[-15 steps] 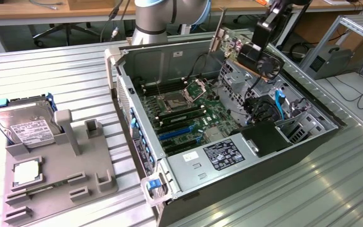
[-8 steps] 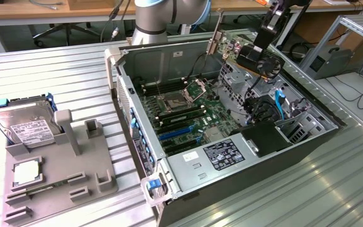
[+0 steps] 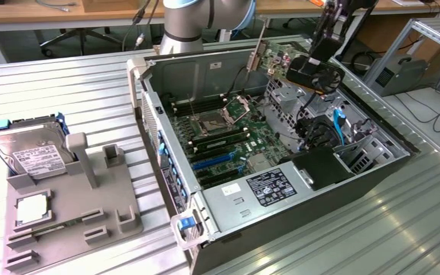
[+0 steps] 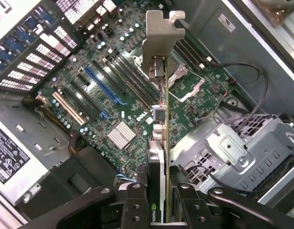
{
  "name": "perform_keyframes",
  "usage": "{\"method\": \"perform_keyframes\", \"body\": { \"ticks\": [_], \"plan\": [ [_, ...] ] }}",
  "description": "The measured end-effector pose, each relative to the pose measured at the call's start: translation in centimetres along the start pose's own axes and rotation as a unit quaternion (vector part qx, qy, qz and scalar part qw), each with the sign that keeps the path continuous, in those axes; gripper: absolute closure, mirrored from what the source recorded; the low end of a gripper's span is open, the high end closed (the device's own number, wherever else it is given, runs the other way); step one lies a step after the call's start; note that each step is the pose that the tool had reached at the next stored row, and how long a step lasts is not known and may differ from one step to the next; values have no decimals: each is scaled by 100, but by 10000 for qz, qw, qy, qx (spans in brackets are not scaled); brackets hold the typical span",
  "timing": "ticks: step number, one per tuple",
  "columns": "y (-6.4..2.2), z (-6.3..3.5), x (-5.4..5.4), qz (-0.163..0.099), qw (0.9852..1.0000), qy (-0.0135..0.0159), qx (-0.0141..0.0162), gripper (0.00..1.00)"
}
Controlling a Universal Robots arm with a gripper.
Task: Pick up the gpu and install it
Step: 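Insert the gpu into the slot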
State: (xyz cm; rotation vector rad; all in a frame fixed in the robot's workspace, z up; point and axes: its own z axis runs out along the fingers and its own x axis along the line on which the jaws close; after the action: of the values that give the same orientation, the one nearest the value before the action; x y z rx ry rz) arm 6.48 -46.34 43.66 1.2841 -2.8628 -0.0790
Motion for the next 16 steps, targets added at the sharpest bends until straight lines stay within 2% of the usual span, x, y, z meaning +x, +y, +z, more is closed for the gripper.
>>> {"method": "perform_keyframes", "body": {
  "ticks": [5, 10, 11, 12, 15, 16],
  "plan": [
    [-1, 7, 0, -484, 9988, 23, -9, 73],
    [-1, 12, 0, -1010, 9949, 50, -16, 73],
    [-1, 14, 0, -1126, 9936, 56, -18, 73],
    [-1, 16, 0, -1316, 9913, 66, -20, 73],
    [-1, 21, 0, -1674, 9859, 86, -24, 73],
    [-1, 23, 0, -1803, 9836, 93, -26, 73]
  ]
}}
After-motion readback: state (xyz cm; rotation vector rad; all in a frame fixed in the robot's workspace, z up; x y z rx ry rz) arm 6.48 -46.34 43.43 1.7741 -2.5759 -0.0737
